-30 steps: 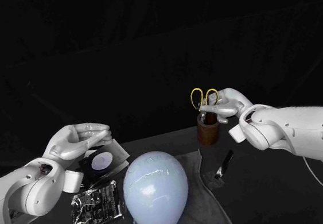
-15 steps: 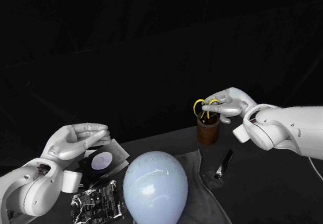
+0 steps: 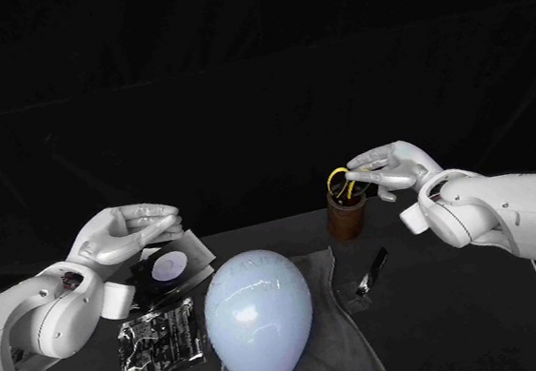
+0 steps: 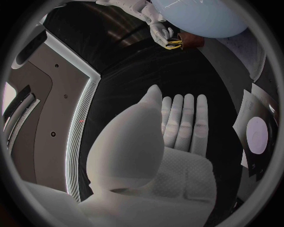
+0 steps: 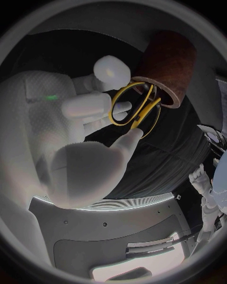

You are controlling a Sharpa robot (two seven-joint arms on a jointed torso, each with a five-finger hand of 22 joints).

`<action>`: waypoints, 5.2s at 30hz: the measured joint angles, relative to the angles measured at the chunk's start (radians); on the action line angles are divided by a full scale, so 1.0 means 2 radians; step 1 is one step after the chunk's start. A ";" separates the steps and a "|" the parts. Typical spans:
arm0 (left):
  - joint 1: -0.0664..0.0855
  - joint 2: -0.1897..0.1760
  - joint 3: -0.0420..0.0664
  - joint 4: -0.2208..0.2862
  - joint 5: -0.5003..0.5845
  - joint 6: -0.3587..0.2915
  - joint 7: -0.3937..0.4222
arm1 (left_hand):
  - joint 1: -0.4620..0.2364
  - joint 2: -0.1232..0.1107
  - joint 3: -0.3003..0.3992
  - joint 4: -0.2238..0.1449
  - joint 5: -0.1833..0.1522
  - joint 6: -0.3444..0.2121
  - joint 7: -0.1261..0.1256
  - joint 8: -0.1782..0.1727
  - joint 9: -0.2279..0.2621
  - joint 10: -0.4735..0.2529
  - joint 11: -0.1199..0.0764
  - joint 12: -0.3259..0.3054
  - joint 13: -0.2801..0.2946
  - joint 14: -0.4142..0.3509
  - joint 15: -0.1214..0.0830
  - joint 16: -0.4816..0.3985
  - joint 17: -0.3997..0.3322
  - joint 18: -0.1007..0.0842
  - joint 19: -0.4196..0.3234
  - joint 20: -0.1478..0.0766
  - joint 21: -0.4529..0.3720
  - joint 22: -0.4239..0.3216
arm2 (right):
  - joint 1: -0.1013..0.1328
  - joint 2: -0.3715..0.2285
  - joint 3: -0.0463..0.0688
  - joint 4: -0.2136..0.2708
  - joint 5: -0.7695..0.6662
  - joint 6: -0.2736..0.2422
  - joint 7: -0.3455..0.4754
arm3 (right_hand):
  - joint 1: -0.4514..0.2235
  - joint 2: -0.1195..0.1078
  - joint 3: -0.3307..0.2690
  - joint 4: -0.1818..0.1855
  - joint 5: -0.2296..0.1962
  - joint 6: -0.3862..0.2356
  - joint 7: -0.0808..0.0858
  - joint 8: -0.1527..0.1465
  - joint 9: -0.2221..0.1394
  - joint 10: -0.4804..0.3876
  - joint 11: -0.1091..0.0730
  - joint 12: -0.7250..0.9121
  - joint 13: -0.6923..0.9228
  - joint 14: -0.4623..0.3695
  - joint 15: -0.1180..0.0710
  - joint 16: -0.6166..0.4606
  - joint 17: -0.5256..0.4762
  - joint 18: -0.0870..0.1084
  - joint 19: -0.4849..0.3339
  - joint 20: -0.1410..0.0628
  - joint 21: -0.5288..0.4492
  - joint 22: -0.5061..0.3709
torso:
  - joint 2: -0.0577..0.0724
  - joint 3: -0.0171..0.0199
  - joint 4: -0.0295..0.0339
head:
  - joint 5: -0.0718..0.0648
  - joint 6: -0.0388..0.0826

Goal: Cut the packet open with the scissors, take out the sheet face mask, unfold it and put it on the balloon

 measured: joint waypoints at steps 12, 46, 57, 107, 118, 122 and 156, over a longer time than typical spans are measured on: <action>0.000 0.001 0.000 -0.001 0.001 0.000 0.000 | -0.005 -0.001 0.000 0.000 0.000 -0.003 0.003 -0.002 -0.002 -0.003 0.003 -0.005 0.000 0.000 0.000 0.002 0.002 0.000 0.000 0.000 0.000 0.000 | 0.009 -0.024 0.000 0.032 0.000 -0.003 0.006 | -0.004 -0.004 -0.040 0.012 0.000 -0.016 -0.003 -0.008 -0.004 -0.024 0.000 0.002 0.001 0.000 0.000 0.000 -0.014 0.006 -0.009 0.004 -0.031 -0.016 | 0.000 0.0000 0.0000 | 0.000 0.002; -0.001 0.007 0.000 -0.007 0.005 -0.001 0.000 | 0.000 0.000 0.036 -0.001 0.000 0.011 -0.018 -0.001 -0.003 0.028 -0.015 -0.012 -0.001 0.074 -0.024 0.017 0.010 0.005 0.069 -0.038 0.041 0.011 | 0.040 -0.031 0.000 0.140 0.089 0.035 0.056 | 0.061 0.053 0.038 -0.032 -0.001 0.060 -0.011 0.001 -0.016 0.064 -0.015 0.042 -0.001 -0.095 -0.011 -0.246 -0.343 0.035 -0.100 -0.010 -0.260 -0.150 | -0.001 -0.0018 0.0011 | 0.019 0.006; -0.001 -0.010 -0.001 0.001 -0.006 0.000 0.000 | -0.008 -0.008 0.051 -0.002 0.000 0.015 -0.018 -0.001 -0.004 0.037 -0.018 -0.027 -0.001 0.113 -0.032 0.013 0.008 0.005 0.098 -0.051 0.058 0.016 | 0.037 -0.005 -0.002 0.147 0.046 0.045 0.041 | 0.052 0.049 0.053 -0.040 -0.001 0.068 -0.011 0.000 -0.019 0.079 -0.017 0.023 -0.001 -0.096 -0.016 -0.320 -0.365 0.034 -0.109 -0.012 -0.284 -0.173 | -0.001 -0.0014 0.0016 | 0.043 -0.007; -0.068 -0.018 -0.010 -0.011 -0.576 -0.055 -0.159 | -0.067 -0.065 -0.135 0.005 0.000 -0.105 -0.019 0.036 0.025 -0.115 -0.010 0.051 0.030 0.061 -0.033 0.345 0.201 0.001 0.060 -0.060 0.343 0.204 | 0.009 0.032 -0.006 0.158 -0.207 0.033 -0.073 | 0.018 0.021 0.039 -0.023 -0.001 0.047 -0.006 -0.015 -0.027 0.085 -0.011 0.002 0.001 0.000 -0.009 -0.001 0.030 0.004 0.026 -0.010 0.032 0.004 | -0.008 -0.0029 0.0055 | 0.154 -0.077; -0.069 -0.008 -0.010 -0.010 -0.614 -0.061 -0.190 | -0.067 -0.068 -0.138 0.006 0.003 -0.146 -0.020 0.097 0.044 -0.210 -0.008 0.193 0.093 0.041 -0.031 0.410 0.184 0.001 0.033 -0.054 0.391 0.238 | 0.009 0.029 -0.006 0.158 -0.209 0.032 -0.075 | 0.018 0.021 0.037 -0.022 -0.001 0.046 -0.005 -0.015 -0.028 0.085 -0.011 0.002 0.001 0.000 -0.009 0.000 0.032 0.004 0.028 -0.008 0.034 0.004 | -0.008 -0.0030 0.0054 | 0.152 -0.078; -0.069 -0.006 -0.010 -0.009 -0.626 -0.061 -0.201 | -0.067 -0.068 -0.138 0.006 0.003 -0.152 -0.022 0.104 0.044 -0.220 -0.008 0.212 0.099 0.041 -0.031 0.418 0.179 0.001 0.029 -0.054 0.396 0.241 | 0.009 0.029 -0.006 0.158 -0.209 0.032 -0.076 | 0.018 0.021 0.037 -0.022 -0.001 0.046 -0.005 -0.015 -0.028 0.085 -0.011 0.002 0.002 0.000 -0.009 0.001 0.032 0.004 0.028 -0.008 0.034 0.004 | -0.008 -0.0030 0.0054 | 0.151 -0.080; -0.076 0.012 -0.007 -0.007 -0.699 -0.029 -0.278 | -0.057 -0.057 -0.127 0.004 0.000 -0.162 -0.022 0.135 0.042 -0.241 -0.011 0.294 0.117 0.049 -0.034 0.467 0.158 0.000 0.026 -0.054 0.422 0.253 | 0.009 0.023 -0.006 0.161 -0.209 0.038 -0.078 | 0.018 0.021 0.035 -0.016 -0.001 0.046 -0.006 -0.015 -0.028 0.085 -0.011 0.002 0.003 0.000 -0.009 0.002 0.032 0.004 0.028 -0.008 0.034 0.004 | -0.009 -0.0030 0.0062 | 0.141 -0.084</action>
